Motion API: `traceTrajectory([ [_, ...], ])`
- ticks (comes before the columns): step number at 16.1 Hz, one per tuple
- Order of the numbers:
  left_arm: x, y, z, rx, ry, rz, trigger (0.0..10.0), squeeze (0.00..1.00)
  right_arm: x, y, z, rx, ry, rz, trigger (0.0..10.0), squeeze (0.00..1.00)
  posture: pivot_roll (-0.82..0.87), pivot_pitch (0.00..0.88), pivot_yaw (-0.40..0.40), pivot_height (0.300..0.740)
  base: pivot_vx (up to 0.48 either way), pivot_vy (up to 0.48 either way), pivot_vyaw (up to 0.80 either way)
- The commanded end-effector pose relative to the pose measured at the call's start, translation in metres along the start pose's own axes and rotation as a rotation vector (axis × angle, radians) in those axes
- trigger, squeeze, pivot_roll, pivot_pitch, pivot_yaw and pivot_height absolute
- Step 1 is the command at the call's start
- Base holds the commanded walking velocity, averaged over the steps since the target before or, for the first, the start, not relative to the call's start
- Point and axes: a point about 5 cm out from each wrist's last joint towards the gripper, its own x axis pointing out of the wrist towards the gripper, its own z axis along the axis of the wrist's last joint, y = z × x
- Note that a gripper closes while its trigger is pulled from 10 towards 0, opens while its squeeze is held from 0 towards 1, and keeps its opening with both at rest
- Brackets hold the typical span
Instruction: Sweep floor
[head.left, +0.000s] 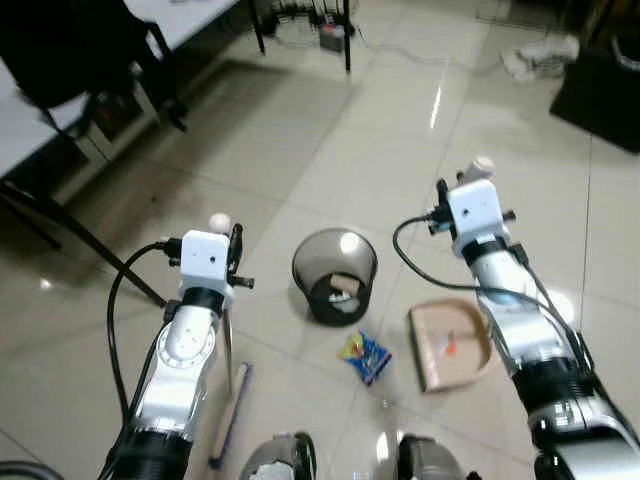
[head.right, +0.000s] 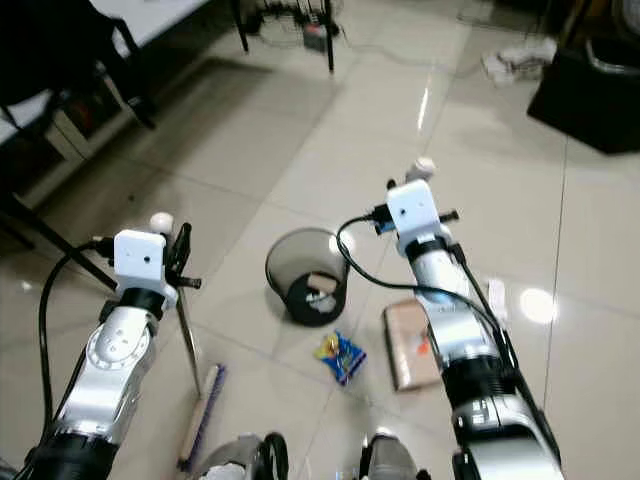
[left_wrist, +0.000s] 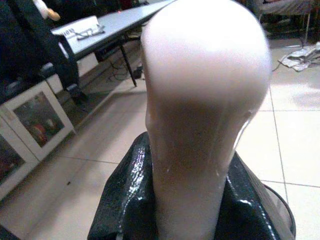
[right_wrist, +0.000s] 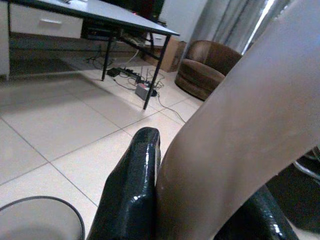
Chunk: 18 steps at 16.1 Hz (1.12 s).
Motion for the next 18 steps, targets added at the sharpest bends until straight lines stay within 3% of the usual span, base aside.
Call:
traceTrajectory([
  [1, 0.006, 0.005, 0.006, -0.002, -0.048, 0.026, 10.0, 0.00, 0.008, 0.008, 0.012, -0.012, -0.074, 0.020, 10.0, 0.00, 0.02, 0.316, 0.134, 0.740, 0.000, 0.000, 0.00],
  [4, 0.019, 0.002, 0.008, -0.034, -0.058, 0.031, 10.0, 0.00, 0.005, 0.027, 0.011, 0.012, -0.090, 0.038, 10.0, 0.00, 0.03, 0.347, 0.133, 0.740, 0.000, 0.000, 0.00],
  [9, 0.039, -0.021, 0.008, -0.036, -0.046, -0.022, 10.0, 0.00, -0.023, 0.097, 0.006, -0.050, -0.103, 0.198, 10.0, 0.00, 0.03, 0.356, 0.154, 0.740, 0.000, 0.000, 0.00],
  [11, 0.041, -0.029, 0.007, -0.043, -0.042, -0.039, 10.0, 0.00, -0.025, 0.102, 0.008, -0.009, -0.102, 0.192, 10.0, 0.00, 0.03, 0.351, 0.150, 0.740, 0.000, 0.000, 0.00],
  [16, 0.054, -0.033, 0.014, -0.102, -0.059, 0.007, 10.0, 0.00, -0.028, 0.100, 0.022, 0.255, -0.082, 0.092, 10.0, 0.00, 0.00, 0.335, 0.146, 0.740, 0.000, 0.000, 0.00],
  [18, 0.054, -0.030, 0.013, -0.100, -0.057, 0.012, 10.0, 0.00, -0.031, 0.091, 0.020, 0.242, -0.077, 0.078, 10.0, 0.00, -0.02, 0.319, 0.151, 0.740, 0.000, 0.000, 0.00],
])
